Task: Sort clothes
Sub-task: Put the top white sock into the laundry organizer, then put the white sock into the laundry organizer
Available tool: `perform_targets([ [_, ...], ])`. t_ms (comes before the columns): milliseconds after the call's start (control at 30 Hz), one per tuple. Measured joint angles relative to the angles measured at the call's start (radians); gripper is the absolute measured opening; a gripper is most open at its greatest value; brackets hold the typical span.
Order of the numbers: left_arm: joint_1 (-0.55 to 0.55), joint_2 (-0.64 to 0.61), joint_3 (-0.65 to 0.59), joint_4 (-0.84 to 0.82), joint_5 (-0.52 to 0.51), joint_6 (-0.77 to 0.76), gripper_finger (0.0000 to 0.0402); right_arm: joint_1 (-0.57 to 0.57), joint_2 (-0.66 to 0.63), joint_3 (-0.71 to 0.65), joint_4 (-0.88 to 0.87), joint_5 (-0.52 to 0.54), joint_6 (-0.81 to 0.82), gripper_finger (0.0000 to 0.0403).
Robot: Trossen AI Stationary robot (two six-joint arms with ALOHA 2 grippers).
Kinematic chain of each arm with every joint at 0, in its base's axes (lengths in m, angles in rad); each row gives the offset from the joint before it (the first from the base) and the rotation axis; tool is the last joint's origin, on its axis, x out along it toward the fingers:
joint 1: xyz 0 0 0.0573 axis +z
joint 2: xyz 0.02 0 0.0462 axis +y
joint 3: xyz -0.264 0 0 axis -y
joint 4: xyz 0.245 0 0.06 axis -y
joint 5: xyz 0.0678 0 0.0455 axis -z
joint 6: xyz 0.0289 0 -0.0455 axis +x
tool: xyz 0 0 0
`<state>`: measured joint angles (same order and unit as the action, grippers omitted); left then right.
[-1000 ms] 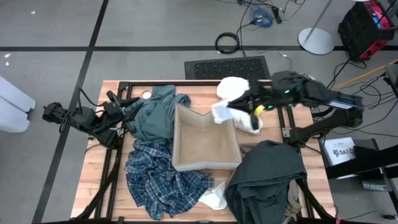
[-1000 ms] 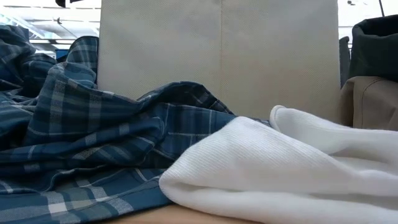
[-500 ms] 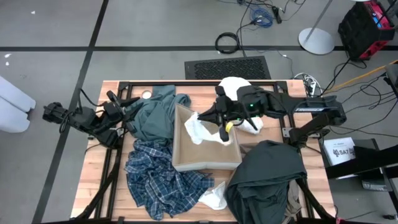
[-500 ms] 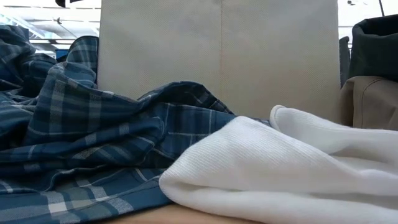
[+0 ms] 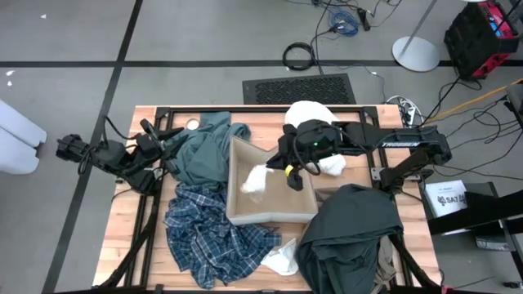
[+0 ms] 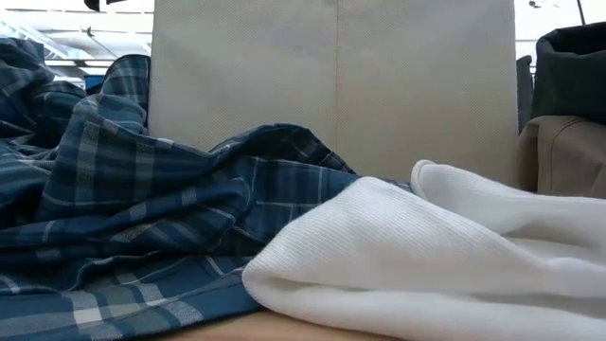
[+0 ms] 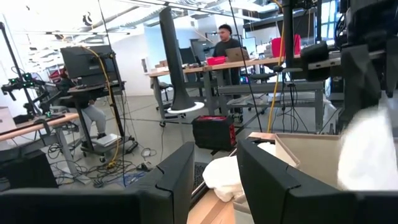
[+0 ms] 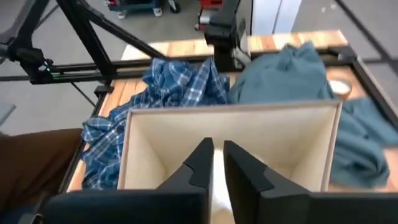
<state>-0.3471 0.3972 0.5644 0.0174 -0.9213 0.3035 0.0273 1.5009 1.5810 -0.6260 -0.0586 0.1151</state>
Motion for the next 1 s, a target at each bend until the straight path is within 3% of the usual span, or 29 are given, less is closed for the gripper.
perform_targets([
  [200,0.0,0.0,0.0,0.0,0.0,0.0,0.0132,0.001,0.0,0.0,-0.134,0.005,0.004,0.0089],
  [400,0.0,0.0,0.0,0.002,0.0,0.0,0.0132,0.016,0.0,0.0,-0.133,0.006,0.03,0.014],
  [633,0.0,0.0,0.0,0.065,-0.01,-0.009,0.0132,0.076,0.0,0.0,-0.119,0.005,0.078,0.0161],
  [700,0.0,0.0,0.0,0.072,0.072,-0.01,0.0132,0.1,0.0,0.0,-0.118,0.005,0.1,0.0161],
  [1000,0.0,0.067,0.0,0.143,0.691,-0.011,0.0132,0.247,0.0,0.0,-0.095,0.004,0.186,0.0161],
])
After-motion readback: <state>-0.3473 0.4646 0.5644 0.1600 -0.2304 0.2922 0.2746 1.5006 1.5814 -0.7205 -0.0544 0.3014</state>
